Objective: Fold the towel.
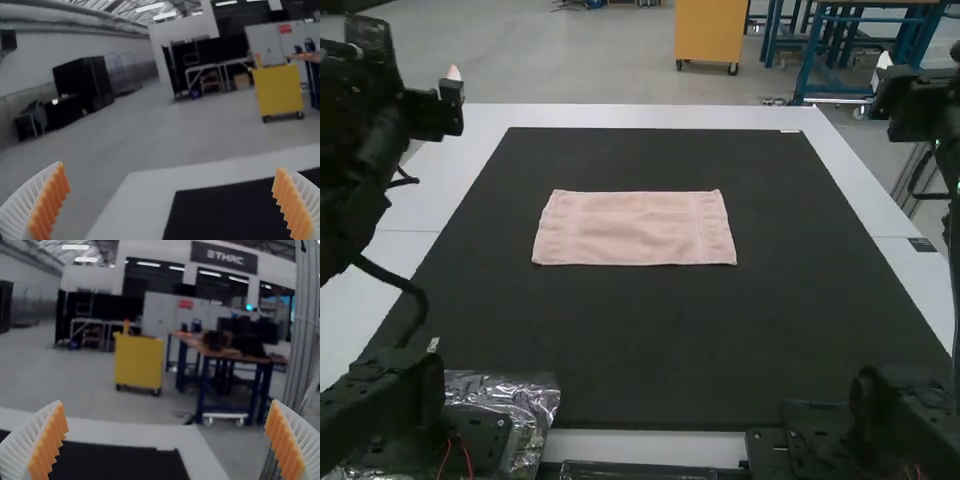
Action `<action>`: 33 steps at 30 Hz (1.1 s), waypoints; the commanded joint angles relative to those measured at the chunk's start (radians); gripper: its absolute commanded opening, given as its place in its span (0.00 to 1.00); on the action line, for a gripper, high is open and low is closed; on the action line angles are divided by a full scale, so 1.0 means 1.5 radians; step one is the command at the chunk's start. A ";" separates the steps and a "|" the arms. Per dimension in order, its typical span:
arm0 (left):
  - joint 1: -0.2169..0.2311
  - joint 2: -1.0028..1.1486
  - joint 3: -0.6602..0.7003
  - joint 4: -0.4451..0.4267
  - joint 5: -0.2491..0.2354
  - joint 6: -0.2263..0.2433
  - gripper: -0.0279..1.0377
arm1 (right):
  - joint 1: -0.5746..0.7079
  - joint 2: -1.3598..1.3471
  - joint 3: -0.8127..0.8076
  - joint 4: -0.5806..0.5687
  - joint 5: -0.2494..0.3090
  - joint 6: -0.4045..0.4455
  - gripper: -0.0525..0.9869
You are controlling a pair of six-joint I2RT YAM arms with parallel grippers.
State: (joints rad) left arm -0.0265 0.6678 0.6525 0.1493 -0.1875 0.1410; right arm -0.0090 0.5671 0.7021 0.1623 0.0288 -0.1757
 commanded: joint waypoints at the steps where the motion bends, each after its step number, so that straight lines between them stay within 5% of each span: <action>1: 0.005 0.099 0.051 -0.026 -0.017 -0.098 0.92 | -0.007 0.113 0.066 -0.042 -0.043 0.113 0.92; 5: 0.018 0.212 0.078 -0.058 0.029 -0.159 0.93 | -0.007 0.251 0.101 -0.112 -0.075 0.126 0.92; 9: 0.031 0.313 0.076 -0.096 0.080 -0.225 0.92 | -0.009 0.370 0.094 -0.151 -0.150 0.147 0.92; 11: 0.036 0.360 0.070 -0.101 0.102 -0.236 0.90 | -0.012 0.412 0.075 -0.152 -0.226 0.156 0.92; 16: 0.033 0.438 0.054 -0.063 0.189 -0.209 0.92 | -0.006 0.430 0.018 -0.087 -0.239 0.151 0.92; 18: 0.031 0.460 0.041 -0.028 0.201 -0.204 0.92 | -0.003 0.433 0.000 -0.052 -0.238 0.151 0.93; 33: 0.009 0.683 0.069 0.122 0.201 -0.151 0.92 | 0.073 0.672 0.021 0.122 -0.196 0.121 0.92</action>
State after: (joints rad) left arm -0.0032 1.6650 0.7086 0.3126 0.1055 -0.1257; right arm 0.0719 1.5326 0.6819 0.3176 -0.2806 0.0227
